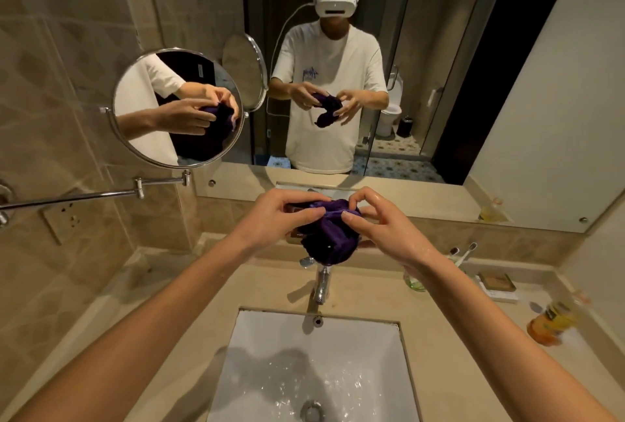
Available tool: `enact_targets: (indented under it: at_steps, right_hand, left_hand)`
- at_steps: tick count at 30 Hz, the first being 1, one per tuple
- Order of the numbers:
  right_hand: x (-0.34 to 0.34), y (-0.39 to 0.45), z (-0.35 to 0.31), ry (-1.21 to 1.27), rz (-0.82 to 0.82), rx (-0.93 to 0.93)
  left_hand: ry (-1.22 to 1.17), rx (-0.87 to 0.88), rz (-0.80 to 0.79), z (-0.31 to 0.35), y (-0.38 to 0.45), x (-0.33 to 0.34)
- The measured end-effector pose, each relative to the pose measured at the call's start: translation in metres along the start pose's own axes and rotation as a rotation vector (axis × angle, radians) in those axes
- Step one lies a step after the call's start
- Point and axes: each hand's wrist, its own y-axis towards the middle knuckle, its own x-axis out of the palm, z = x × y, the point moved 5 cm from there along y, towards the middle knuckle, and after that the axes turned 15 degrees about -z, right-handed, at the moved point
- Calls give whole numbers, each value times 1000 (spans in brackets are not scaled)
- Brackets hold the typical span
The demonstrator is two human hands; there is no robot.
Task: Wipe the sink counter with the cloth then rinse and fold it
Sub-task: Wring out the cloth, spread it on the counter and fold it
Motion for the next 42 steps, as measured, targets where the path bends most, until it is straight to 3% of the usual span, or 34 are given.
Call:
enact_targets:
  at_steps: [3,7,12,18,22,30,33,42]
  right_hand:
    - [-5,-2,-7,-112,89,-19]
    - [-10,-7,-19,-83,170,-73]
    - [-1,-8,-38,-95,124,-170]
    - [0,-2,-62,196,17,-209]
    - [3,-1,-80,184,-50,-229]
    - [1,-4,-104,31,111,-259]
    - [7,-3,-104,-54,161,-235]
    - [23,-7,-115,1,229,-273]
  left_hand:
    - [-2,22,18,8,-2,4]
    - [-29,54,42,11,-6,1]
    - [-19,66,-24,17,-10,-1]
    - [87,116,-30,16,-19,-8]
    - [75,103,-31,17,-19,-9]
    - [90,110,87,10,-26,-38]
    - [21,134,41,12,-28,-44]
    - [-62,181,-53,-12,-41,-41]
